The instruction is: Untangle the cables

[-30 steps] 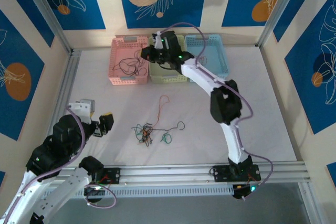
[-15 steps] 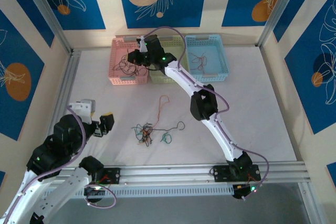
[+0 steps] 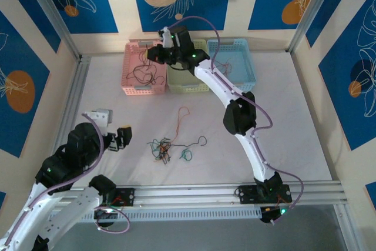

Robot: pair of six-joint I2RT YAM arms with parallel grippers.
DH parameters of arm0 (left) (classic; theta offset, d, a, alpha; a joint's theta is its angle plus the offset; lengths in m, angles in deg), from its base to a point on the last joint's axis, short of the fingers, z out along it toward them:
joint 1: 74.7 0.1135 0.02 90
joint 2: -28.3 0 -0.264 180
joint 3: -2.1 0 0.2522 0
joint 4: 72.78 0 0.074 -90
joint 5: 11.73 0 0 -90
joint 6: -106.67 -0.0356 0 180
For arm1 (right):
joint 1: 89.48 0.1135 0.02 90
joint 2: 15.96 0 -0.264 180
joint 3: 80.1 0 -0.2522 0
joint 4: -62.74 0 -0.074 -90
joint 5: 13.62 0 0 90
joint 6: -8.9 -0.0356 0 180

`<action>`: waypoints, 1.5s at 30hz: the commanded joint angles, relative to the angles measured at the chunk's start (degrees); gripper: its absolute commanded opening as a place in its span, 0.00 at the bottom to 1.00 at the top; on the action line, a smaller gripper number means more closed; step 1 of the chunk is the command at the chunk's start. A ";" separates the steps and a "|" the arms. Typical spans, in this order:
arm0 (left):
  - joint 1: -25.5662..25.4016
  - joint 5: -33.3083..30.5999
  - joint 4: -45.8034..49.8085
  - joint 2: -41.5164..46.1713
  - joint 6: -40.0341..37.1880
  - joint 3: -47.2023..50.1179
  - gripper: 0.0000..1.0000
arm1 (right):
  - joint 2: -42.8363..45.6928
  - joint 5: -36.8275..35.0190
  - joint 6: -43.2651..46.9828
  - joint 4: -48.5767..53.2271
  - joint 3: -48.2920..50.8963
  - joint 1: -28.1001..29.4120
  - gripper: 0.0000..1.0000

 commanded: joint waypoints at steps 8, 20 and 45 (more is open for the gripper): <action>0.25 1.19 -0.15 -0.73 -0.79 0.48 0.85 | -14.67 -6.86 -5.07 -12.48 -10.37 -0.48 0.50; 0.28 2.22 -0.41 -1.70 -0.88 0.78 0.85 | 1.46 0.76 7.73 8.27 -3.73 -1.37 0.54; 0.41 7.34 -1.11 -5.58 -1.23 1.04 0.84 | 51.58 -21.65 -2.11 7.56 86.99 18.81 0.51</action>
